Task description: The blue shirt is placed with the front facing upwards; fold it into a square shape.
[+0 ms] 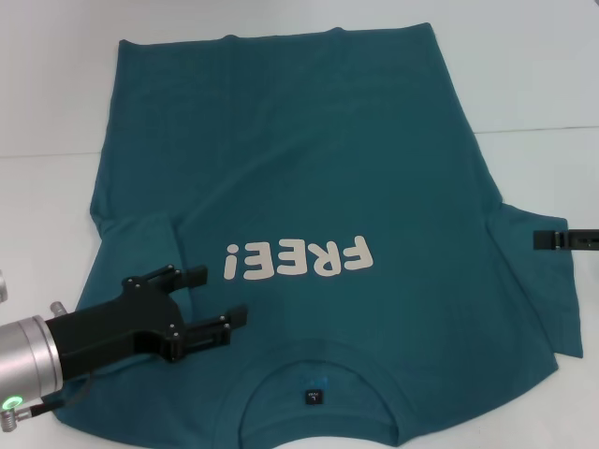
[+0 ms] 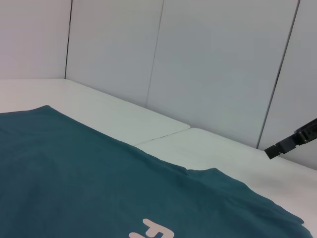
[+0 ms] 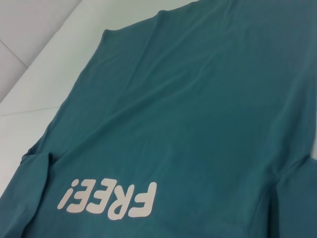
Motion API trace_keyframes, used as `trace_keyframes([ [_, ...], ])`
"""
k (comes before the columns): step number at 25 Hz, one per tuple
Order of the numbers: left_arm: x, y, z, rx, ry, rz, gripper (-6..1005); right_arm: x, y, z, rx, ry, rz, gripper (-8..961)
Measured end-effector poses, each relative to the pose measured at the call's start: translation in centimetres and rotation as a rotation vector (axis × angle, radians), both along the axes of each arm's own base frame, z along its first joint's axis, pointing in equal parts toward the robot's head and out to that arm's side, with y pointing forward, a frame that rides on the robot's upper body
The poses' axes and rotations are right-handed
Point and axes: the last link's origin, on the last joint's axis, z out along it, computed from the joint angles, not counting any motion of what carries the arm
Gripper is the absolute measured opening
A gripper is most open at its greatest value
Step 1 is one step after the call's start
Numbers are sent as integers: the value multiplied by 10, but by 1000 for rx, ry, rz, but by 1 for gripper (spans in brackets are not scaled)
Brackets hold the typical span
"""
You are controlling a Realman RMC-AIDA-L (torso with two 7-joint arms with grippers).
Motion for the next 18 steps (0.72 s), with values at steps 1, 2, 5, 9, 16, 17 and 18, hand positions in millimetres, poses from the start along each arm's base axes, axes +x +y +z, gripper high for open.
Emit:
trace_keyframes([
  [1, 0, 0, 0, 0, 1, 0, 840, 1, 0, 1, 2, -1, -2, 920],
  [2, -1, 0, 0, 1, 3, 1, 840, 1, 0, 1, 4, -3, -6, 920],
  [5, -1, 0, 0, 2, 5, 1, 839, 5, 1, 6, 5, -22, -49, 920],
  [9, -1, 0, 0, 8, 12, -11, 839, 5, 4, 17, 12, -69, -117, 920],
  [16, -1, 0, 0, 9, 12, -14, 840, 2, 12, 29, 28, -126, -188, 920],
  [17, -1, 0, 0, 9, 12, -14, 840, 4, 14, 31, 33, -150, -203, 920],
  [18, -1, 0, 0, 9, 13, -13, 840, 6, 16, 33, 39, -174, -220, 920],
])
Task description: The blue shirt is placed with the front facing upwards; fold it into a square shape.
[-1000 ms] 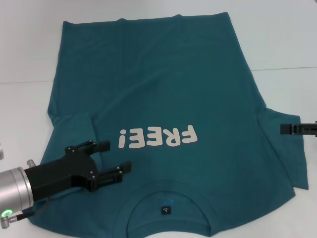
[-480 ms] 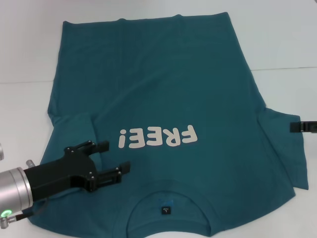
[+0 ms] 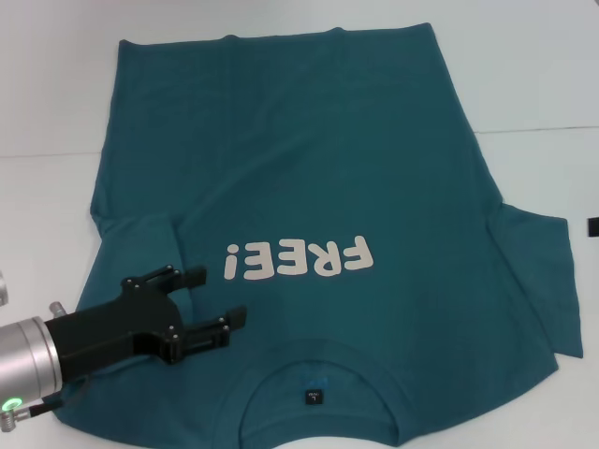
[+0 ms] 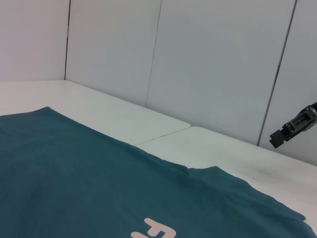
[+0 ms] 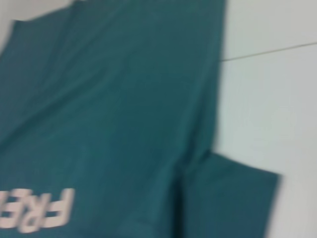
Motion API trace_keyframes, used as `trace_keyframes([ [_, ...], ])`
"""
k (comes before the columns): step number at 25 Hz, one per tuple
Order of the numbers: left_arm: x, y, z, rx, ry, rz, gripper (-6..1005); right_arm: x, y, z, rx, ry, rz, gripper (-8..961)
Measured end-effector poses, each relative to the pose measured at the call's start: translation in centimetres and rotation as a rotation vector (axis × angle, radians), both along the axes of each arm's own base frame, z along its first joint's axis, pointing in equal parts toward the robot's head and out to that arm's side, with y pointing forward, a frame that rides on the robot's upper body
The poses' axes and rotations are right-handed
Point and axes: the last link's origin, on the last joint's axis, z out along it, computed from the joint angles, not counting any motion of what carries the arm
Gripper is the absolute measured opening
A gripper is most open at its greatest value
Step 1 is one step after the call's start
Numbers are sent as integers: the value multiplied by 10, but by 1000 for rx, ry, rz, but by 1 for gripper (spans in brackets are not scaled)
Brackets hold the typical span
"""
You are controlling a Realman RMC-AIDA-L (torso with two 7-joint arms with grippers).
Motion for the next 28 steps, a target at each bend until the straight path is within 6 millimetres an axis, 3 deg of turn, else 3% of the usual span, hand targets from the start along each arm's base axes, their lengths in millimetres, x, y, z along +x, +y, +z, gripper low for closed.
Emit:
trace_keyframes([
  [8, -1, -1, -2, -4, 0, -3, 839, 4, 9, -3, -7, -65, -68, 920],
  [18, 0, -1, -3, -5, 1, -7, 838, 26, 13, -27, 4, 10, -125, 919],
  [28, 0, -1, -3, -3, 0, -6, 836, 32, 18, -34, 35, 63, -134, 919],
])
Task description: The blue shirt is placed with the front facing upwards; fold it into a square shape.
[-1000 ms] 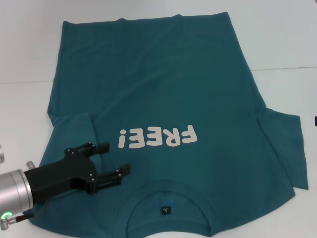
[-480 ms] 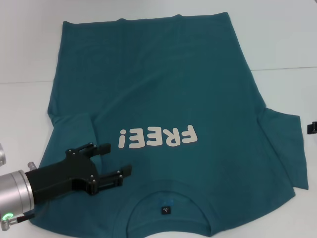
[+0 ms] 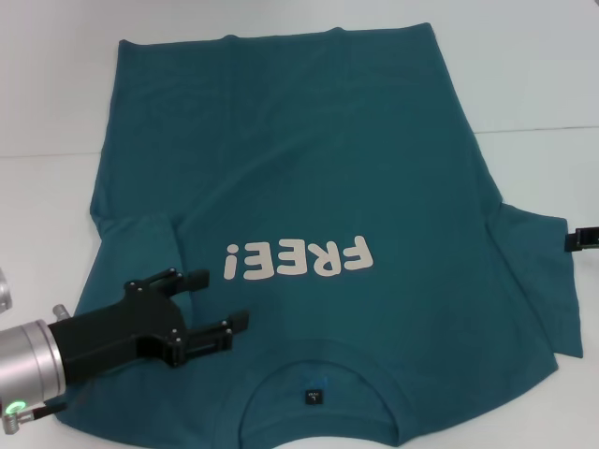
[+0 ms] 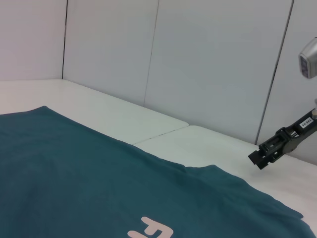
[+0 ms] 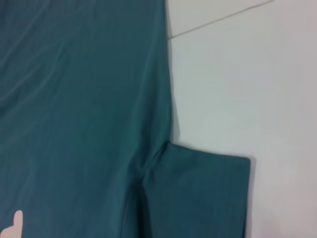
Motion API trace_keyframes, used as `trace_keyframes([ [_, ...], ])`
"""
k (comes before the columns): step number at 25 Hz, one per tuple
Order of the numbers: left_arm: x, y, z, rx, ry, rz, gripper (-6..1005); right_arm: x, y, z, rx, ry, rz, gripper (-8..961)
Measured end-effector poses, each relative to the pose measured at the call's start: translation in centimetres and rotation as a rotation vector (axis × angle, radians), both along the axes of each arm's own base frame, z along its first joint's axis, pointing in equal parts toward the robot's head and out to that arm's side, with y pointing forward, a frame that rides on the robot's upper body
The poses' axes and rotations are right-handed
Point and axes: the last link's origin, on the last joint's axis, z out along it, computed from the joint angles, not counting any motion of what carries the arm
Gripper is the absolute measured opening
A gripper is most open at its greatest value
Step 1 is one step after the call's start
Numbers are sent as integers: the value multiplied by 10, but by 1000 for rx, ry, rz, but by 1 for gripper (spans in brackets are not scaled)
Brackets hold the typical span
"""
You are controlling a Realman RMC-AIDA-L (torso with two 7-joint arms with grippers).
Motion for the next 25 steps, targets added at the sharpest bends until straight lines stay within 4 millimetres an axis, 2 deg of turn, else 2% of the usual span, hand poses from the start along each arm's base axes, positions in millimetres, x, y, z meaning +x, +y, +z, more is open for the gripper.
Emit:
trace_keyframes([
  [25, 0, -1, -2, -12, -3, -3, 836, 8, -1, -12, 28, 58, -16, 915],
])
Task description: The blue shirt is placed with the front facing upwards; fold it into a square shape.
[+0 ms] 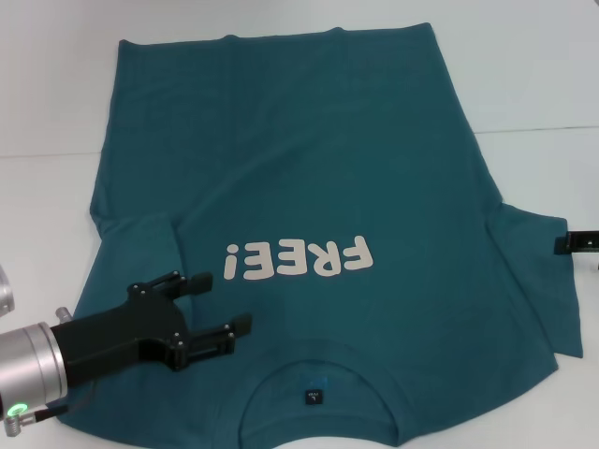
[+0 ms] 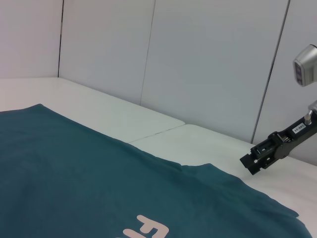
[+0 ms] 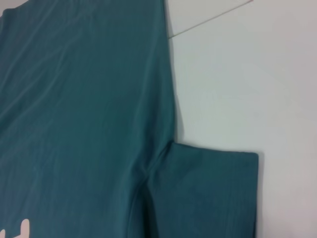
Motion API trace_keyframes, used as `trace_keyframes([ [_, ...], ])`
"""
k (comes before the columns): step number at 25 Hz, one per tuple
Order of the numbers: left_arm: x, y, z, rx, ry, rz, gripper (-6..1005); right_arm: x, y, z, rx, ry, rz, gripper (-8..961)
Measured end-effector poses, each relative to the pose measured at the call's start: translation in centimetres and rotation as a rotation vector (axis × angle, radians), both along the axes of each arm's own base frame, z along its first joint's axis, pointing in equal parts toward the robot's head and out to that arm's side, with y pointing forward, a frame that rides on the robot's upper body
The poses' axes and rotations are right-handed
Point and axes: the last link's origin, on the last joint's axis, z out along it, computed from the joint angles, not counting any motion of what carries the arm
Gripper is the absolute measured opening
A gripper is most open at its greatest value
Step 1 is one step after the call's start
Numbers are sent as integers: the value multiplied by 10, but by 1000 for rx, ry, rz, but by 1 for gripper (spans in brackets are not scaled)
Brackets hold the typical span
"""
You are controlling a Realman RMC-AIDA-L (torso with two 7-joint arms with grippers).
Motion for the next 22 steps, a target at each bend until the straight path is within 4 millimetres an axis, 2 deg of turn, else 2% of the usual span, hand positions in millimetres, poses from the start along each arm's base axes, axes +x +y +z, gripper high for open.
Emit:
trace_keyframes([
  [22, 1, 0, -1, -3, 0, -3, 836, 0, 4, -9, 16, 22, -2, 912],
])
